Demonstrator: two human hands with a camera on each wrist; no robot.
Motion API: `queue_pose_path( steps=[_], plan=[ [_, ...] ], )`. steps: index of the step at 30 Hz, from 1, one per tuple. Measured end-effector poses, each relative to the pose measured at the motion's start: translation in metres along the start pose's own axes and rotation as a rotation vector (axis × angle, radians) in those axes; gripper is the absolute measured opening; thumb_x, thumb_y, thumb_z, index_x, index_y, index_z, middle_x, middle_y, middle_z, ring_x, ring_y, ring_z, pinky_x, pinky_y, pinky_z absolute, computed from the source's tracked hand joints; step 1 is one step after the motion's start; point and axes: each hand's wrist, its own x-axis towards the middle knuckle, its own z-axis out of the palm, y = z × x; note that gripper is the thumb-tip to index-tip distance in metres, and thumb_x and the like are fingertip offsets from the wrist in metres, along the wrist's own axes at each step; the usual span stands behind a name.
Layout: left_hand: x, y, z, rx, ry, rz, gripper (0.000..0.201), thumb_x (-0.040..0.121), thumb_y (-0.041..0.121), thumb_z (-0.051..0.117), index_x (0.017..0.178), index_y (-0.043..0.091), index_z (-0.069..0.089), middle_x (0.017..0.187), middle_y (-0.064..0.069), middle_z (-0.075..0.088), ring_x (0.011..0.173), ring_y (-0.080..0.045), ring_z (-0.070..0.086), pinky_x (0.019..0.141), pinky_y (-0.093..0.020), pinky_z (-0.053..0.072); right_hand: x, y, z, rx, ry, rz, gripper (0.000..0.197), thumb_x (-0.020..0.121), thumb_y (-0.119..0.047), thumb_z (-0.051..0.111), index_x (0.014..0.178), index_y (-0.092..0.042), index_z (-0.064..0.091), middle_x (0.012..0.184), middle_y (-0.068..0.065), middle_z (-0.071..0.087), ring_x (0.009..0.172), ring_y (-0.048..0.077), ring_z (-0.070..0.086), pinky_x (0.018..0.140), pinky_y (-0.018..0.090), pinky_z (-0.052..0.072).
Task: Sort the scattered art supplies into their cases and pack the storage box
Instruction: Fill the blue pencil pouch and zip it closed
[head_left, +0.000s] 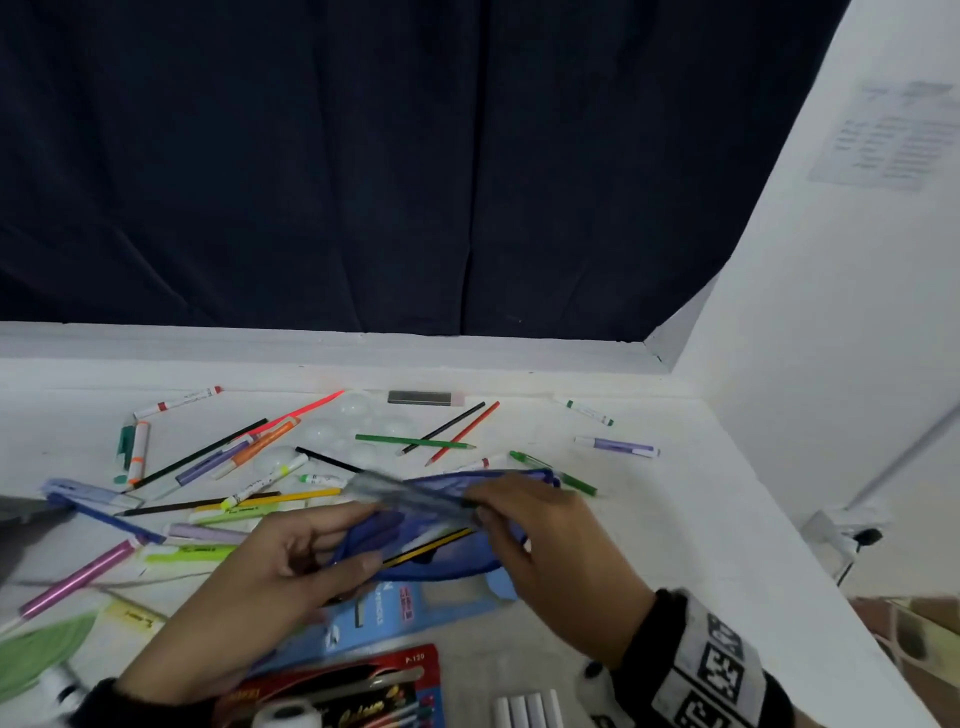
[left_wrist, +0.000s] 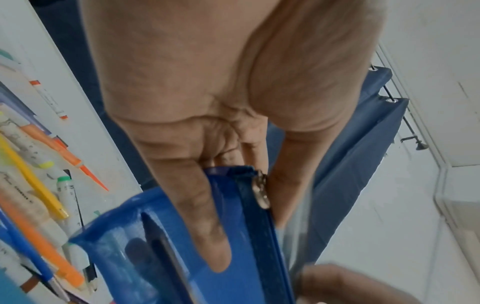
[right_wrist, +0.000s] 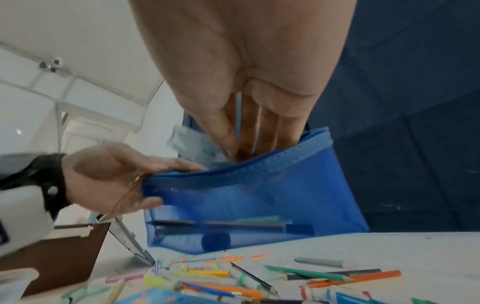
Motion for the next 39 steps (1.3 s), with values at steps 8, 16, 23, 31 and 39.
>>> queue_pose_path(
  steps=[8,16,23,31,39],
  plan=[
    [-0.022,-0.011,0.004,-0.069,-0.05,-0.074,0.045,0.088,-0.008,0.062,0.119,0.023,0.072,0.117,0.007,0.074,0.108,-0.01,0.069,0.092,-0.034,0.058,-0.04,-0.005,-0.01,-0.024,0.054,0.07,0.016,0.088,-0.014,0.066,0.101,-0.02,0.073,0.099,-0.009,0.071,0.089,0.006,0.064,0.079,0.022,0.052],
    [-0.032,-0.018,0.016,-0.022,-0.123,-0.099,0.044,0.091,-0.002,0.061,0.119,0.03,0.073,0.12,0.014,0.071,0.114,0.007,0.061,0.093,-0.014,0.049,-0.049,-0.022,-0.011,-0.262,-0.366,0.051,0.036,0.103,-0.048,0.03,0.131,-0.038,0.051,0.115,-0.012,0.065,0.104,0.012,0.057,0.091,0.035,0.04],
    [-0.035,-0.008,0.035,0.031,-0.099,-0.133,0.046,0.095,-0.004,0.057,0.12,0.032,0.07,0.108,0.009,0.076,0.108,-0.003,0.068,0.092,-0.02,0.052,-0.036,-0.01,-0.006,-0.353,-0.486,0.02,0.031,0.104,-0.044,0.031,0.114,-0.033,0.057,0.105,-0.004,0.064,0.1,0.02,0.057,0.081,0.037,0.029],
    [-0.039,-0.008,0.039,-0.056,0.109,-0.126,0.047,0.095,-0.008,0.053,0.121,0.026,0.071,0.119,0.004,0.073,0.116,-0.01,0.065,0.108,-0.044,0.043,-0.034,0.02,-0.042,0.19,0.091,0.039,0.01,0.092,-0.008,0.063,0.09,-0.016,0.07,0.082,-0.008,0.067,0.072,0.009,0.058,0.065,0.013,0.042],
    [-0.05,-0.019,0.044,-0.226,0.294,-0.152,0.042,0.095,-0.01,0.05,0.118,0.018,0.072,0.116,-0.002,0.074,0.11,-0.018,0.069,0.086,-0.036,0.06,-0.05,0.096,-0.012,-0.303,-0.69,0.261,0.017,0.091,-0.043,0.053,0.088,-0.026,0.057,0.099,0.0,0.066,0.09,0.024,0.063,0.078,0.035,0.052]
  ],
)
